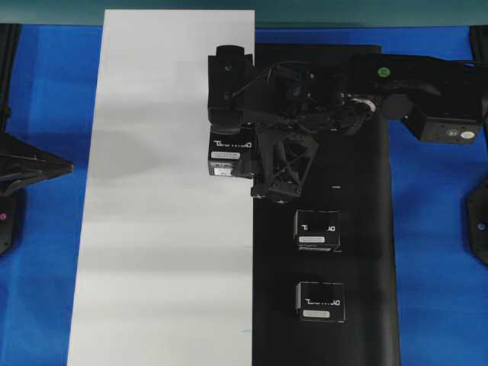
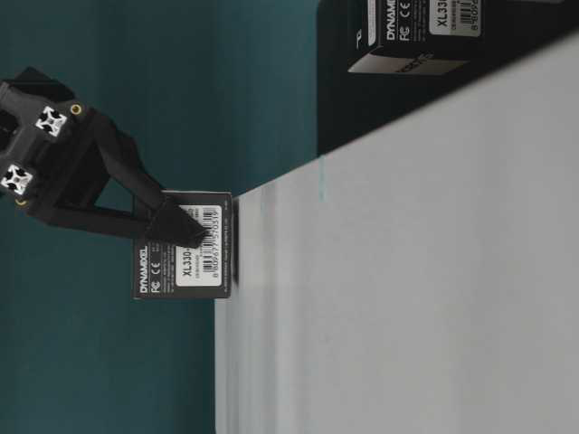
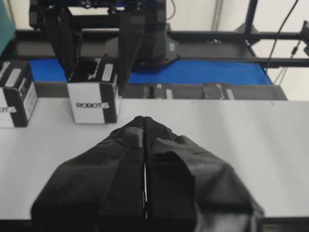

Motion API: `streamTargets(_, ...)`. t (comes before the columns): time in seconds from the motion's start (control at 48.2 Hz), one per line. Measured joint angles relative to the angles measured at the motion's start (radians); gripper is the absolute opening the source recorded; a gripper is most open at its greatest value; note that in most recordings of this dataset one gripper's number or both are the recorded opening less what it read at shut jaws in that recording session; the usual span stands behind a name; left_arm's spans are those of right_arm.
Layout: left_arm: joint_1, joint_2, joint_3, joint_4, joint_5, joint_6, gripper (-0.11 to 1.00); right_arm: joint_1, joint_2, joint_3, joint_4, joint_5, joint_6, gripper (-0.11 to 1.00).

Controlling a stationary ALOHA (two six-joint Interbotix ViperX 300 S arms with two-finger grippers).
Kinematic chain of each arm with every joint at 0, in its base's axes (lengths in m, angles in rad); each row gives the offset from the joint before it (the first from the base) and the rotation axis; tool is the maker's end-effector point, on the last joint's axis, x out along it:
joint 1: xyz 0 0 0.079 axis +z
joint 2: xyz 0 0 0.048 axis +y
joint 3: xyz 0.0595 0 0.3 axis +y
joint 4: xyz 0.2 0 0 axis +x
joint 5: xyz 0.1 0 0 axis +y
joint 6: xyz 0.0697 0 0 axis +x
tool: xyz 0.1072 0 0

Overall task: Place the box from the black base onto the white base.
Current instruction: 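Carry the box left and lower it onto the white base, then open the right gripper to release the box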

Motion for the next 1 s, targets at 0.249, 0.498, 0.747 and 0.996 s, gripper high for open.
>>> streamTargets(0.249, -0.003, 0.000, 0.000, 0.000, 0.012, 0.000, -0.06, -0.003, 0.008, -0.002, -0.006, -0.017, -0.003, 0.57)
streamTargets(0.498, -0.012, 0.000, -0.002, 0.000, 0.012, 0.000, -0.06, -0.008, 0.008, 0.005, -0.011, -0.025, -0.006, 0.74)
streamTargets(0.747, -0.015, 0.000, -0.002, 0.000, 0.014, 0.000, -0.06, -0.005, 0.008, 0.006, -0.011, -0.046, -0.012, 1.00)
streamTargets(0.996, -0.017, -0.002, -0.002, 0.000, 0.014, 0.000, -0.06, -0.003, -0.011, 0.037, -0.011, -0.084, 0.000, 1.00)
